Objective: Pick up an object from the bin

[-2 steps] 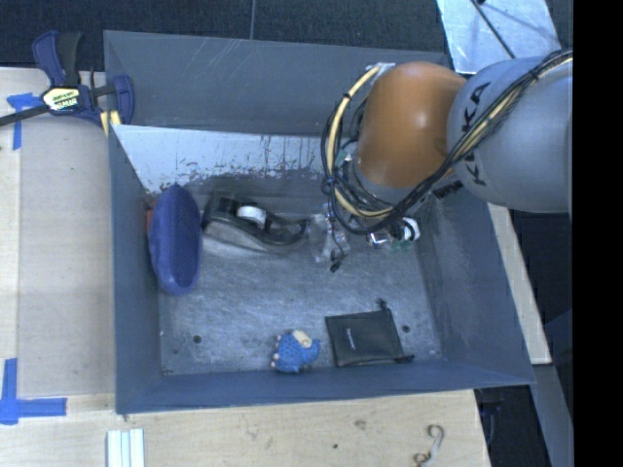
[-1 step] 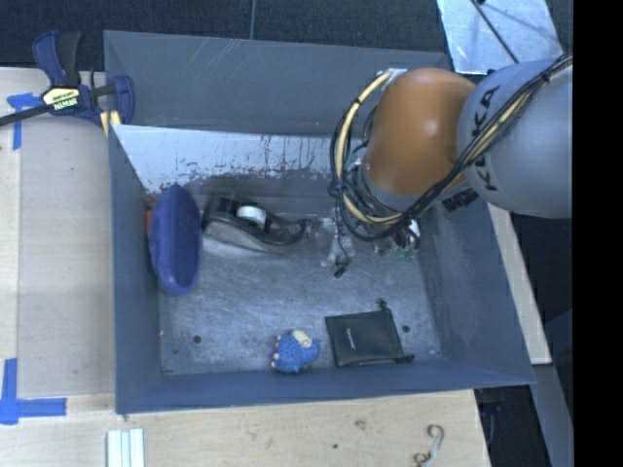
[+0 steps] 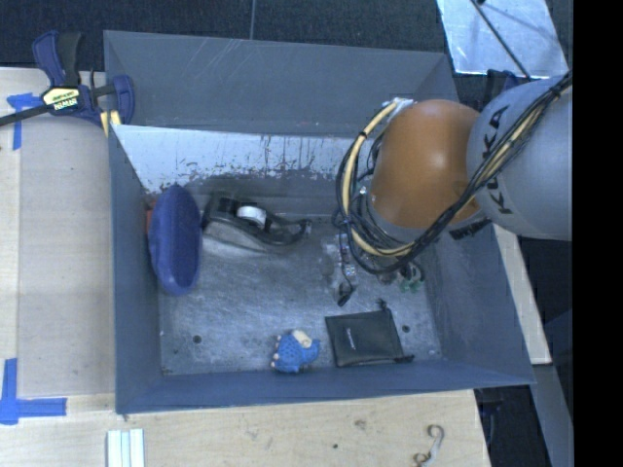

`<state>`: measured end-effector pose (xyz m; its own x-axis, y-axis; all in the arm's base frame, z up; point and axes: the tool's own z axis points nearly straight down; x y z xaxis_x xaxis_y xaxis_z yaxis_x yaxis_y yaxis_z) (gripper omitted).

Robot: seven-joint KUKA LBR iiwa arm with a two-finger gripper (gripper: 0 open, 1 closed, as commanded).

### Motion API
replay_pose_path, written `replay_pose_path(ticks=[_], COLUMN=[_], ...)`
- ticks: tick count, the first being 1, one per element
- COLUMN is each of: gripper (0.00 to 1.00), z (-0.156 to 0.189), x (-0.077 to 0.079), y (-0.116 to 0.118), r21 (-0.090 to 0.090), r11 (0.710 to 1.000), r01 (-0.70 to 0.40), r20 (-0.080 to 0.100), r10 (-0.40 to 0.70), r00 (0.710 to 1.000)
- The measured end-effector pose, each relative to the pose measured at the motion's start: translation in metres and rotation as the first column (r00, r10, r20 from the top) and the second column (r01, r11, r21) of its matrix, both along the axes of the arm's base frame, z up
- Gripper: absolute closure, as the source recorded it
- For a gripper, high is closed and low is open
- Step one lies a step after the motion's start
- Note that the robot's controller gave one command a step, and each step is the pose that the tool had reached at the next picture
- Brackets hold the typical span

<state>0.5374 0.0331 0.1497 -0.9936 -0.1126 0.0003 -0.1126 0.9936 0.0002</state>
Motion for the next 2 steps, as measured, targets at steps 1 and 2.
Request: replay_pose_path(ticks=[1,2], gripper=[1.00,0.00], z=[0.0008,0.0009], x=[-0.0498,-0.0480], y=[-0.1018,-0.0962], r21=[-0.005,-0.001], r11=[0.999,0.998], r01=[-0.051,-0.059], r20=[-0.001,0.002], r10=[0.051,0.059], r00=[0.999,0.998])
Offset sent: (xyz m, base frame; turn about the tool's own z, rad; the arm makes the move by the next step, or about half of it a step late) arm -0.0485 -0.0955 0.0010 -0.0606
